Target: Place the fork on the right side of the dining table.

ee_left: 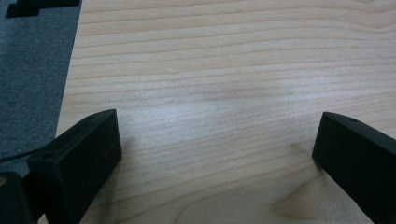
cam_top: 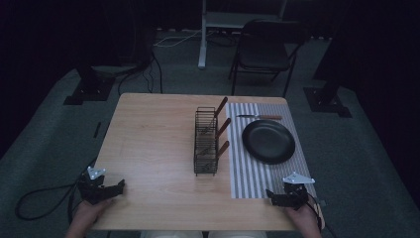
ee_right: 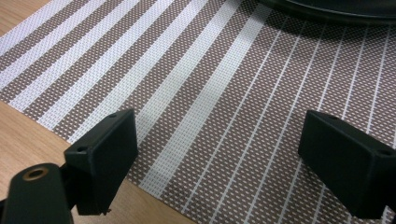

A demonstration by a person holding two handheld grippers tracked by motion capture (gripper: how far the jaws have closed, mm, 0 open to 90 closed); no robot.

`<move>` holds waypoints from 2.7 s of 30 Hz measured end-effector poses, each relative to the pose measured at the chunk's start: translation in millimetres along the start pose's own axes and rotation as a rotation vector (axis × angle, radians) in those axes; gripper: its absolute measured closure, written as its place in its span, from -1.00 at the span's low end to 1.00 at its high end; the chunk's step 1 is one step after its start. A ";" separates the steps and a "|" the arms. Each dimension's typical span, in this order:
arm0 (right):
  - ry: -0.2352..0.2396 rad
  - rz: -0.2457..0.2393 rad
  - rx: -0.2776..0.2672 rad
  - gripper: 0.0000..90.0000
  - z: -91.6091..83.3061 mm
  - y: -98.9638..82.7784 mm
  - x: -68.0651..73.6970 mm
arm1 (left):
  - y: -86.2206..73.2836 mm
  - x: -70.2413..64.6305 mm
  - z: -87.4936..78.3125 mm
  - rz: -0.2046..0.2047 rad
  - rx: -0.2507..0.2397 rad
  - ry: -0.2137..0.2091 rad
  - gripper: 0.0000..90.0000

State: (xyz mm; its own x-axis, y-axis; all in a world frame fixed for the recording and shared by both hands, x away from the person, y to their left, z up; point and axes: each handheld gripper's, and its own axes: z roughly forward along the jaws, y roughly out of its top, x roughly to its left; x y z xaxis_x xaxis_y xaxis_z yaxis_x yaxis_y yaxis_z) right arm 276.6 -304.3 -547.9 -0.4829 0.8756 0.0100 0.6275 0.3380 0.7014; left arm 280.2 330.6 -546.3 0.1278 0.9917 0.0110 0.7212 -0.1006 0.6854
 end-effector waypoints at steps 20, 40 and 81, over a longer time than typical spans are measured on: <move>0.000 0.000 0.028 -0.75 0.2 3.4 -0.1 | -0.2 -0.2 0.0 0.008 -0.001 -0.007 -0.97; 0.033 0.016 0.057 -0.68 -6.6 10.7 2.4 | -0.3 -0.1 -0.1 0.009 0.000 -0.007 -0.97; 0.130 -0.050 -0.063 -0.63 -12.4 83.7 7.8 | -0.4 -0.1 0.0 0.009 -0.001 -0.007 -0.96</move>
State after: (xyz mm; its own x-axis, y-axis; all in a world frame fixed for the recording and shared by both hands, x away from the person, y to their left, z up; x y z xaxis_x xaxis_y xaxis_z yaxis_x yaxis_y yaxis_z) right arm 317.8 -273.4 -480.2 -0.5901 0.8048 0.0634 0.5632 0.3541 0.7466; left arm 279.9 330.5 -546.5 0.1394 0.9902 0.0121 0.7190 -0.1097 0.6863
